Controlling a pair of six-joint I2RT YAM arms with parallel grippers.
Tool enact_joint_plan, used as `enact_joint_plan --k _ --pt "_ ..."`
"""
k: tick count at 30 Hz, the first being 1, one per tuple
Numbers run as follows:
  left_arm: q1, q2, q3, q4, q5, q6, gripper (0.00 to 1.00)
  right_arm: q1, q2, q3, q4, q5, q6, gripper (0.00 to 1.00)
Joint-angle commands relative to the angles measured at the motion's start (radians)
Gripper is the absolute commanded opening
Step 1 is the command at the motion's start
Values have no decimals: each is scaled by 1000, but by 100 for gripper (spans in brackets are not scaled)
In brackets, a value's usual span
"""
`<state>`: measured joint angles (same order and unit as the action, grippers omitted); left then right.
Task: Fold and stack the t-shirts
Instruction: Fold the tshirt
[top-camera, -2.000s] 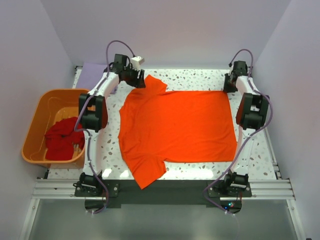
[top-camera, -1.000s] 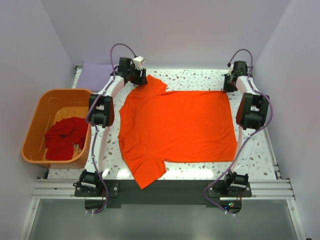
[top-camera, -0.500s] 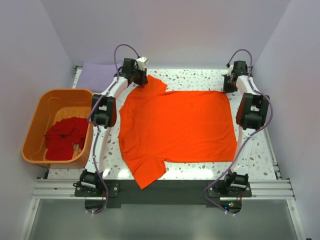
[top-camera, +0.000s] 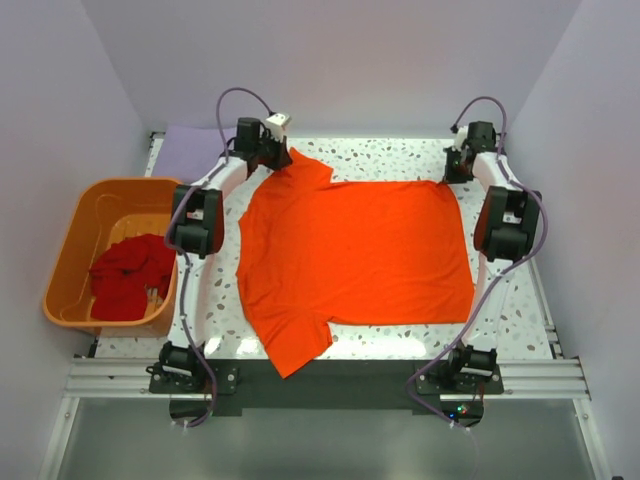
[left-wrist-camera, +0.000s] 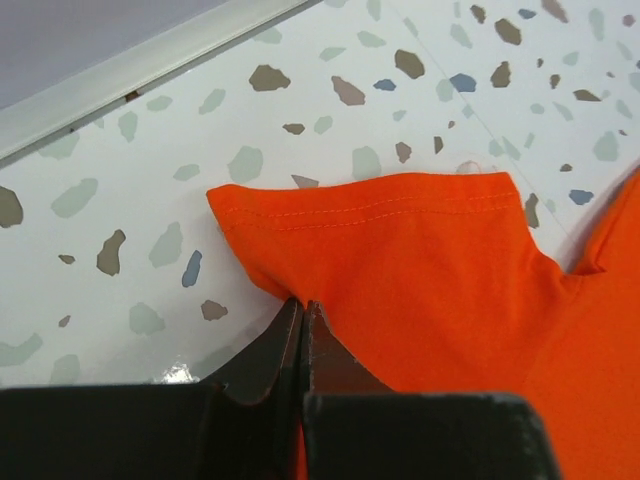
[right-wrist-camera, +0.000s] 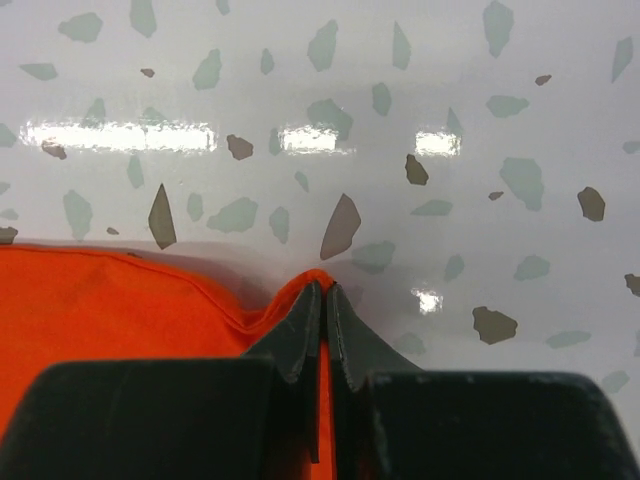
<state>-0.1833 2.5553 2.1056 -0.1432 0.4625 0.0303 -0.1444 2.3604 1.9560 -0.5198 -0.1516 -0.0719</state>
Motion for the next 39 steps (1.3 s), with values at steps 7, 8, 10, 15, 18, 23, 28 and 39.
enact_joint_plan --k 7,8,10,15,18,23,28,39 --pt "25 -291 -251 272 156 80 0 -14 -194 -88 122 -57 -6 0" --pt "25 -305 -266 281 159 98 0 -14 -200 -100 129 -60 -6 0" --pt "27 -343 -311 286 171 111 0 -18 -220 -111 132 -72 -8 0" --pt "38 -431 -404 297 202 151 0 -21 -254 -146 126 -94 -26 0" --pt "45 -495 -482 310 217 171 0 -26 -279 -167 116 -111 -42 0" --pt "47 -630 -663 355 231 220 0 -40 -331 -224 113 -129 -75 0" --pt "47 -722 -812 379 242 221 0 -53 -369 -279 107 -150 -112 0" --pt "-17 -963 -1065 294 102 293 0 -63 -415 -402 93 -178 -198 0"
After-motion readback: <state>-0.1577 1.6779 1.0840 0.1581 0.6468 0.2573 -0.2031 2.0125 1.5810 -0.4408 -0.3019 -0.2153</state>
